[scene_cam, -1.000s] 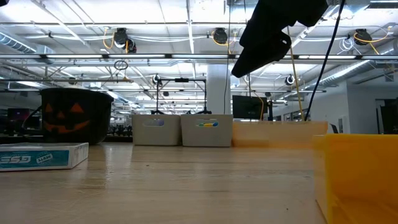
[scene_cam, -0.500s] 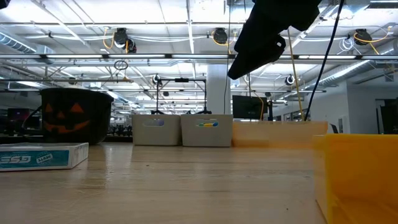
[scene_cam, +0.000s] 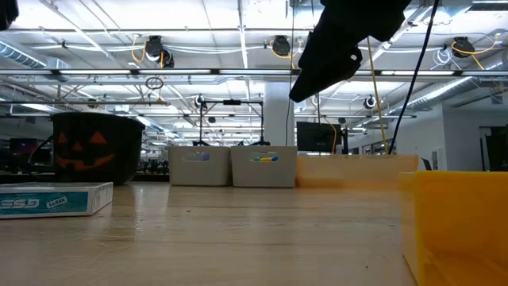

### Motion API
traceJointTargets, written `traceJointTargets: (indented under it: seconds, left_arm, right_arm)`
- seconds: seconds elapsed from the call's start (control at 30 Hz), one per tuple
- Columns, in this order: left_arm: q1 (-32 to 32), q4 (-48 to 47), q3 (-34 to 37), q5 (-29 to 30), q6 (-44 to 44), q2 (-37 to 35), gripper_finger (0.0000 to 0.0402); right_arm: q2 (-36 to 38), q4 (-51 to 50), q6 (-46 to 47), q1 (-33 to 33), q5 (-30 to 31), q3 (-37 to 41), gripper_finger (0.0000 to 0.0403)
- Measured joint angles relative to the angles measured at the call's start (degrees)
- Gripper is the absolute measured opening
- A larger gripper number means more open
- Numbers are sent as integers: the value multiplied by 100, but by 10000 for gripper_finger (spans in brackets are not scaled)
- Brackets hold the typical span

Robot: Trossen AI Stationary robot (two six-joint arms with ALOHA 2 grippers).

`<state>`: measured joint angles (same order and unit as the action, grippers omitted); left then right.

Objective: Pick & Place Toys
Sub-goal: Put the orange dice into the left gray bin

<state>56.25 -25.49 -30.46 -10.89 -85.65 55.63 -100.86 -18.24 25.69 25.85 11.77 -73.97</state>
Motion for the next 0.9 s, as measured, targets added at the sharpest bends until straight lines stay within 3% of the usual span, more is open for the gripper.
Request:
traceJointTargets:
  seconds: [0.23, 0.4, 0.9]
  left_arm:
    - [-338, -131, -2, 272, 122, -503, 143]
    - [-739, -140, -4, 410, 225, -865, 122]
    - [-2585, -129, -9, 538, 1107, -1421, 107]
  right_arm:
    - [0, -15, -159, 0, -4, 0, 274]
    - [0, -131, -414, 0, 0, 0, 274]
    - [21, -622, -543, -247, -2, 0, 274]
